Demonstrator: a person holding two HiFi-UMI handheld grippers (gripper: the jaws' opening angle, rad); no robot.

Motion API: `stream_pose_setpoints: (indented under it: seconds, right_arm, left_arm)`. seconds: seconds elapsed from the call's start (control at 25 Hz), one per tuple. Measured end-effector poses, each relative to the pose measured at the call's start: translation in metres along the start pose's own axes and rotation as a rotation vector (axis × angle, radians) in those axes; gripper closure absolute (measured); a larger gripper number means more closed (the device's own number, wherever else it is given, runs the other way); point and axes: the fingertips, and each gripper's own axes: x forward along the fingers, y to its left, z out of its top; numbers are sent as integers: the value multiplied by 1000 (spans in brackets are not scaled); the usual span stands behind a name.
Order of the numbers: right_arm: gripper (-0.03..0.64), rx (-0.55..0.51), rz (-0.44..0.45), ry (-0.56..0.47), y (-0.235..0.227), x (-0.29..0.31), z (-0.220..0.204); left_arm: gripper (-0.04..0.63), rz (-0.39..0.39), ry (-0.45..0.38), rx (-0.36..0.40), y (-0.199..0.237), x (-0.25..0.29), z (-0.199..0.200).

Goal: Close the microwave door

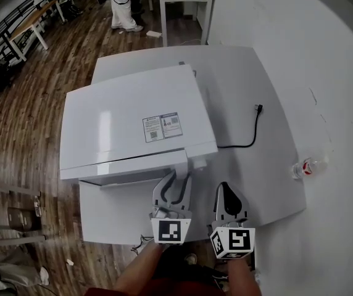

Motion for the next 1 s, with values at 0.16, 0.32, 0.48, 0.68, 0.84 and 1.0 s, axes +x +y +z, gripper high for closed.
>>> stream_pose_setpoints:
  seconds: [0.16,0.32,0.48,0.68,0.84,1.0]
  right_arm:
    - [588,-4,-5,-7,1,-5,2]
    - [588,-8,-13,-8,-1,-13,4]
    - [588,-8,-14,-12,1,-20,6]
    - [588,-13,-5,-28,7,-33,14]
    - [588,-19,25,-61,20,-43,25]
    - [588,-21,54,-97,32,-64,36]
  left_arm:
    - [466,-5,35,-30,4,7,-8]
    - [466,-12,44,-36,3,7,-8]
    - [468,-3,52,-34,3,1,-8]
    - [468,5,45,-29,3,-16,3]
    - [468,15,27,-14,1,-38,16]
    - [479,50,16,-8,-1,-70,31]
